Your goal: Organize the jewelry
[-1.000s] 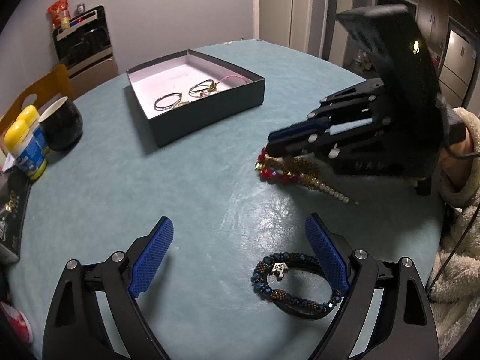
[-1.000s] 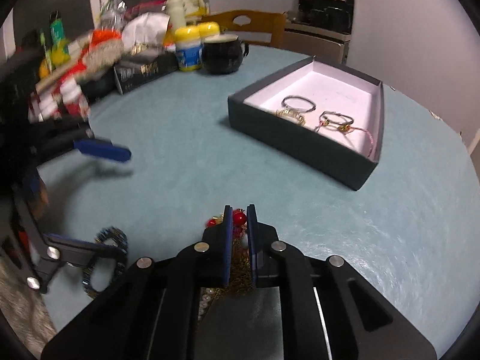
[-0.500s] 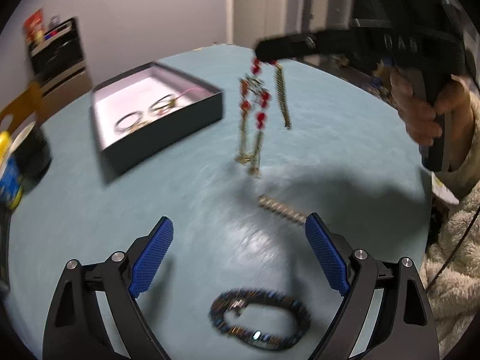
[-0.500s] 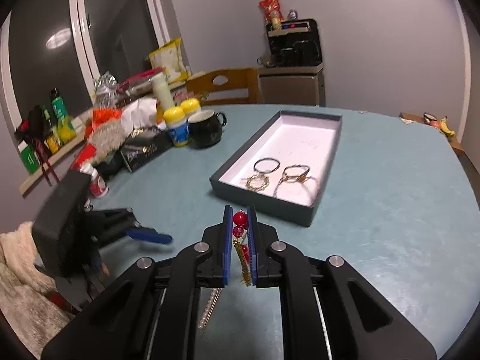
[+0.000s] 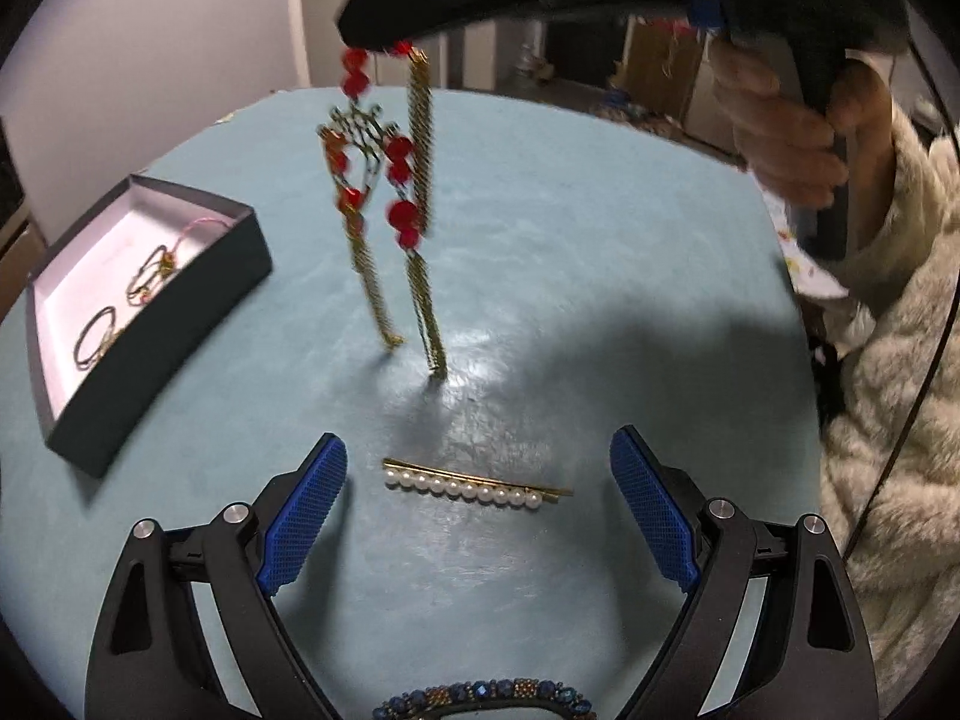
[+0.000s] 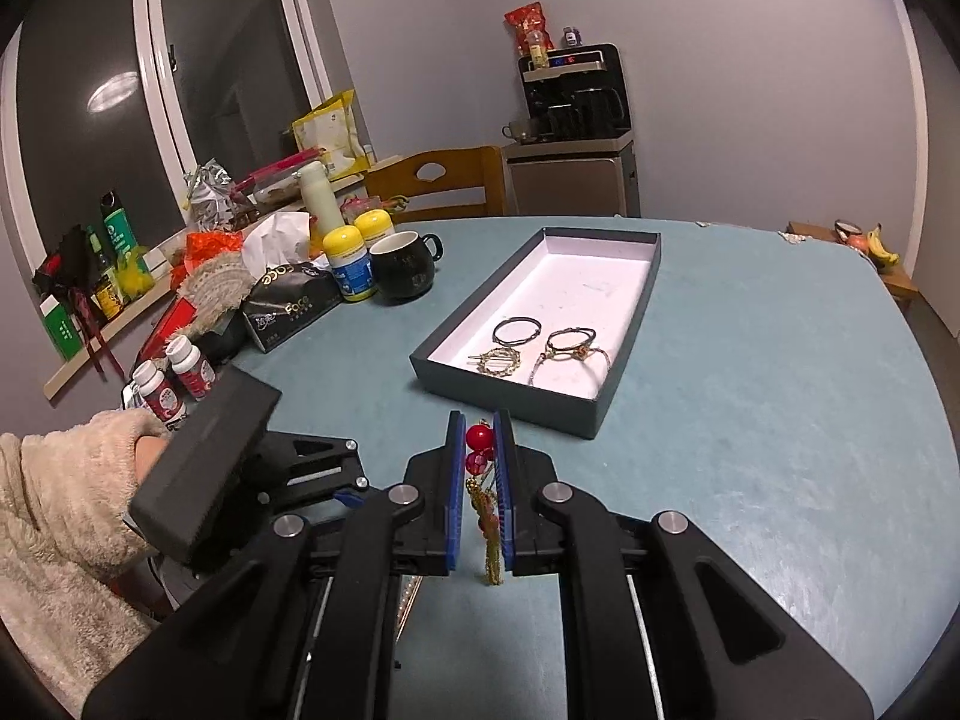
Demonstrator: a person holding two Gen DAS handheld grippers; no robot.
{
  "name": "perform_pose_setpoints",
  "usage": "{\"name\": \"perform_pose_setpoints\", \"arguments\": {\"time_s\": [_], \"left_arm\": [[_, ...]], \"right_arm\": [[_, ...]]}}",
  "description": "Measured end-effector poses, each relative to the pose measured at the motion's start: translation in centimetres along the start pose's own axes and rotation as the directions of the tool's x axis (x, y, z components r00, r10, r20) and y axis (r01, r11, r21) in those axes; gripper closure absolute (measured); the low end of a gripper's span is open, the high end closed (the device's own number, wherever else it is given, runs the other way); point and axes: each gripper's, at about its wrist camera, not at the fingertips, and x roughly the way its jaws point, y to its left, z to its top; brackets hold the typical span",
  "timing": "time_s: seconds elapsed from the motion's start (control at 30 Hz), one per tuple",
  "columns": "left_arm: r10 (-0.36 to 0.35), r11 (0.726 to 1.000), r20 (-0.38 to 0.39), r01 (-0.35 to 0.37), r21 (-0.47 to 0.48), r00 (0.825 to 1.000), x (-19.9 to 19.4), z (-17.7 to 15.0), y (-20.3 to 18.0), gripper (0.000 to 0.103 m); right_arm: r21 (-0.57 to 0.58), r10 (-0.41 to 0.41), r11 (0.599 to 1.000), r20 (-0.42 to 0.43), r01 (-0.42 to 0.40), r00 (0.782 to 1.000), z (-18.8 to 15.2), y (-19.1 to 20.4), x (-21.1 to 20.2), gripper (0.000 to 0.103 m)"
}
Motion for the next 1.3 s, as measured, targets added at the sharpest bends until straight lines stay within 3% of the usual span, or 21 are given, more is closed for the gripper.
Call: {"name": "perform_pose_setpoints", "arguments": {"time_s": [0.17, 0.23, 0.3, 0.4, 0.43, 0.53, 0.57, 0.6, 0.67, 0.73, 0.93, 1.07, 1.23, 1.3], "left_arm": [[0.024, 1.000, -0.013, -0.024, 0.014, 1.000, 0.9, -0.1, -0.3, 0.014], [0.025, 1.000, 0.001, -0.025, 0.010, 1.000, 0.8, -0.1, -0.4, 0.022], [0.029, 1.000, 0.012, -0.029, 0.006, 1.000, 0.6, 0.0, 0.0, 0.048], [0.053, 0.998, 0.013, -0.053, -0.027, 0.998, 0.2, -0.1, 1.1, 0.076], [0.056, 0.998, 0.014, -0.055, -0.043, 0.998, 0.2, -0.1, 1.6, 0.079], [0.050, 0.998, 0.007, -0.050, -0.046, 0.999, 0.0, -0.2, 1.7, 0.077], [0.038, 0.998, 0.004, -0.038, -0.045, 0.999, 0.1, 0.0, 1.4, 0.066], [0.030, 0.999, 0.006, -0.030, -0.045, 1.000, 0.1, -0.1, 1.3, 0.046], [0.031, 0.999, 0.014, -0.030, -0.034, 0.999, 0.1, -0.1, 0.8, 0.034], [0.001, 0.999, 0.007, 0.000, -0.038, 1.000, 0.0, -0.4, 0.6, 0.033], [-0.002, 1.000, 0.013, 0.002, -0.004, 1.000, 0.1, -0.8, -0.3, 0.031], [-0.017, 0.999, 0.008, 0.016, 0.028, 1.000, 0.1, -1.0, -1.0, 0.022], [-0.031, 0.999, 0.009, 0.031, 0.032, 0.999, 0.3, -0.9, -0.8, 0.022], [-0.034, 0.999, 0.012, 0.034, 0.033, 0.999, 0.4, -0.8, -0.5, 0.027]], "right_arm": [[0.001, 0.003, 1.000, -0.009, -0.003, 1.000, -0.4, -0.1, 0.0, 0.094], [0.000, 0.005, 1.000, -0.012, -0.005, 1.000, -0.5, 0.0, 0.1, 0.094], [0.000, 0.005, 1.000, -0.013, -0.005, 1.000, -0.4, 0.1, 0.1, 0.094], [-0.004, 0.006, 1.000, -0.012, -0.006, 1.000, -0.4, 0.2, 0.1, 0.094], [-0.005, 0.006, 1.000, -0.013, -0.006, 1.000, -0.4, 0.3, 0.1, 0.094], [-0.009, 0.005, 1.000, -0.015, -0.006, 1.000, -0.4, 0.4, 0.1, 0.094], [-0.009, 0.005, 1.000, -0.016, -0.005, 1.000, -0.4, 0.5, 0.2, 0.094], [-0.008, 0.004, 1.000, -0.017, -0.004, 1.000, -0.4, 0.5, 0.2, 0.094], [-0.007, 0.003, 1.000, -0.020, -0.003, 1.000, -0.4, 0.5, 0.3, 0.094], [-0.007, 0.004, 1.000, -0.023, -0.004, 1.000, -0.5, 0.6, 0.3, 0.094], [-0.013, 0.006, 1.000, -0.035, -0.006, 0.999, -0.5, 0.7, 0.5, 0.094], [-0.015, 0.008, 1.000, -0.039, -0.009, 0.999, -0.5, 0.7, 0.6, 0.094], [-0.012, 0.006, 1.000, -0.047, -0.007, 0.999, -0.6, 0.8, 0.6, 0.094], [-0.013, 0.008, 1.000, -0.048, -0.009, 0.999, -0.6, 0.8, 0.6, 0.094]]}}
